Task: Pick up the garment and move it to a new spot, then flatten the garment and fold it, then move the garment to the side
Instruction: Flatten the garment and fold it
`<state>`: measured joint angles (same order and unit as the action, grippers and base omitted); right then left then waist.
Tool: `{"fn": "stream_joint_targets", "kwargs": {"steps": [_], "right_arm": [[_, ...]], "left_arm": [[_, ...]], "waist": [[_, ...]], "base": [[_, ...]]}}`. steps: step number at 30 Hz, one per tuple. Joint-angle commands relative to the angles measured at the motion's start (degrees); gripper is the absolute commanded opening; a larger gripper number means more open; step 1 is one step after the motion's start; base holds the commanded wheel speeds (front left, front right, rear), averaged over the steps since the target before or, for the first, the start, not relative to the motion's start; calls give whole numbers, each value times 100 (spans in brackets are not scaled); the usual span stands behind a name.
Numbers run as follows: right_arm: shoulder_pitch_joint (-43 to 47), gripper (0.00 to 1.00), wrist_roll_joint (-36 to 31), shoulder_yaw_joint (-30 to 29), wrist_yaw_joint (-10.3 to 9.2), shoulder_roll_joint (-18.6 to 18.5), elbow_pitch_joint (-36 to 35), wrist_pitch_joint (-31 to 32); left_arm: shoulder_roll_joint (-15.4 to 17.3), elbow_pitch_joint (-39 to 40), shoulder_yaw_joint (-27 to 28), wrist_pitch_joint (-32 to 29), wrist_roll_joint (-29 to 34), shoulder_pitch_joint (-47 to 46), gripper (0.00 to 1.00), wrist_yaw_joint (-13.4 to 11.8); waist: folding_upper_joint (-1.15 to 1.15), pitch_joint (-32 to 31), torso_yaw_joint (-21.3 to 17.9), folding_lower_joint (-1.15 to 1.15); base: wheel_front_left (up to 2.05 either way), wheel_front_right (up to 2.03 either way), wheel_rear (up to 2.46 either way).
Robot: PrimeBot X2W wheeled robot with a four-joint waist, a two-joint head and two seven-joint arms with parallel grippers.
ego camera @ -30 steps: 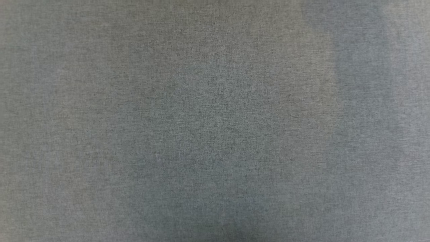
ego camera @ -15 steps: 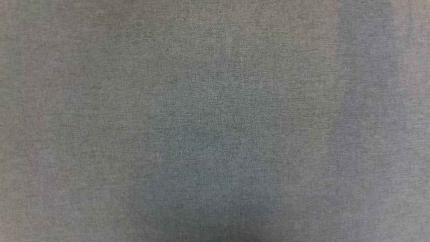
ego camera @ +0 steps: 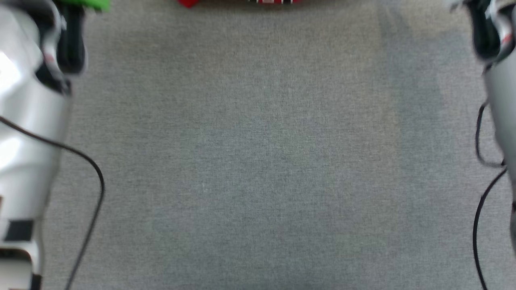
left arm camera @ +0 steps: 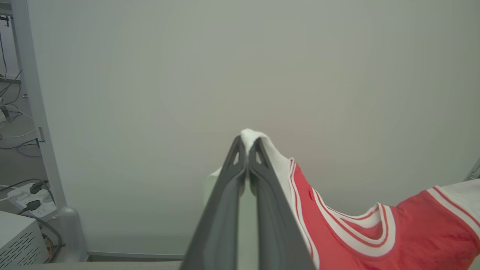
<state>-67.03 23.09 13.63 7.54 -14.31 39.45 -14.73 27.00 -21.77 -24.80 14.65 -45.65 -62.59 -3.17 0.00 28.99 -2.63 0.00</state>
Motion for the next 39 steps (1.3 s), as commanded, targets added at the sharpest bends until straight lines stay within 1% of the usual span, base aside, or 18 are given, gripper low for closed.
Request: {"fn": "stream_joint_targets", "kwargs": {"steps": [1,7,13,17,22,28,33,39], "right_arm": [[369,0,60,-10,-5,21,-91,-26],[1554,0,178,-113,-5,102,-457,-27],[2693,0,195,-174,-5,72,-775,-27],[3450,0,248,-256,-5,17,-1019,-27],[4399,0,258,-301,-5,-160,-1259,-27],[5381,0,278,-276,-5,-403,-1460,-27],[6036,0,239,-408,-5,-492,-1611,-27],[6761,0,225,-587,-5,-476,-1712,-12]], "left_arm": [[-137,78,205,34,129,402,0,78],[-611,335,1080,34,505,1800,0,303],[-1066,551,1687,34,884,3070,0,530],[-1280,636,1981,34,1074,3856,0,670],[-1531,653,2275,35,1180,4813,0,789],[-1727,573,2499,35,1314,5721,0,891],[-1943,547,2703,35,1419,6326,0,923],[-2157,490,2941,35,1522,6828,0,943]], "waist": [[0,-419,107,0],[0,-875,72,0],[0,-1339,93,0],[0,-1644,100,0],[0,-1986,106,0],[0,-2293,72,0],[0,-2456,57,0],[0,-2563,101,0]], "base": [[0,0,0],[0,0,0],[0,0,0],[0,0,0],[0,0,0],[0,0,0],[0,0,0],[0,0,0]]}}
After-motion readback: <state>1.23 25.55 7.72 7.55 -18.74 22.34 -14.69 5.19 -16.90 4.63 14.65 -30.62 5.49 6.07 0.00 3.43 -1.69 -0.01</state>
